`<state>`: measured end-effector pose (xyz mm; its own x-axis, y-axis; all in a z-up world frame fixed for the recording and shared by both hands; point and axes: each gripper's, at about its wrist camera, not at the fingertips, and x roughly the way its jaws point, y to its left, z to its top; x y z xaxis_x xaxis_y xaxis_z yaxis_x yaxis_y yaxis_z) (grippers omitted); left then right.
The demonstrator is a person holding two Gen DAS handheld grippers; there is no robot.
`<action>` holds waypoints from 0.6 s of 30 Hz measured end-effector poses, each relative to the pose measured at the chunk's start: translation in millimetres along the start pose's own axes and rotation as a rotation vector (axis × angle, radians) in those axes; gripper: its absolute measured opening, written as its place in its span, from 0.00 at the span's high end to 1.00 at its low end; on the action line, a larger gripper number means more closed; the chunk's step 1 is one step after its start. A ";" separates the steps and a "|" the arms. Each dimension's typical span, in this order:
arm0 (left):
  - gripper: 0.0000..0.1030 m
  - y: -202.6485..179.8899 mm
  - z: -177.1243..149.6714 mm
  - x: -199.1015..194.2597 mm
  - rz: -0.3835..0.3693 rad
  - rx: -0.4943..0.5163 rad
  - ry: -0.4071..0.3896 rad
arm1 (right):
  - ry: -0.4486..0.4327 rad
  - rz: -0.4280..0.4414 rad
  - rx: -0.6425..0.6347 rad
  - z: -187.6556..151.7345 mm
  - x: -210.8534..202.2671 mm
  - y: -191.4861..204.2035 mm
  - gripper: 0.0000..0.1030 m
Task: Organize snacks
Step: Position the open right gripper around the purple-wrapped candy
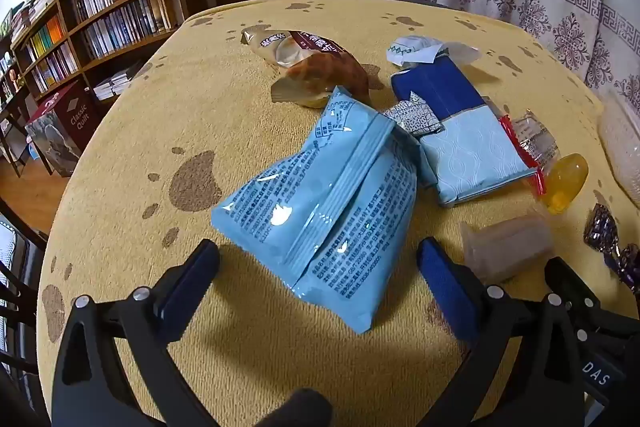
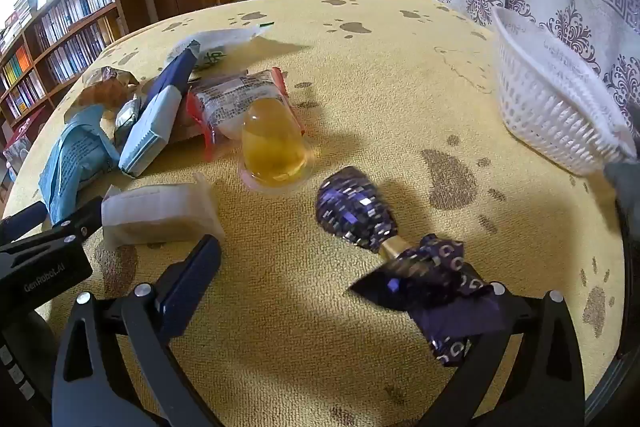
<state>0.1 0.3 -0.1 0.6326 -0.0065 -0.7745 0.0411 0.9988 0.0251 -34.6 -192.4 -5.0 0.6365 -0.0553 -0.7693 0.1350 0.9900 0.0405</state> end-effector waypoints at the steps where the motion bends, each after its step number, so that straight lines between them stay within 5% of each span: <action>1: 0.05 0.1 0.0 0.1 -0.001 0.000 0.001 | -0.001 -0.001 -0.001 0.0 -0.1 0.2 0.02; 18: 0.05 -1.3 0.6 0.4 0.003 0.000 0.000 | -0.002 -0.002 -0.002 0.7 0.0 0.0 0.02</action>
<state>0.9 -1.1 0.0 0.6324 -0.0037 -0.7746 0.0393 0.9989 0.0273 -34.1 -192.5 -4.6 0.6378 -0.0575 -0.7681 0.1349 0.9901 0.0380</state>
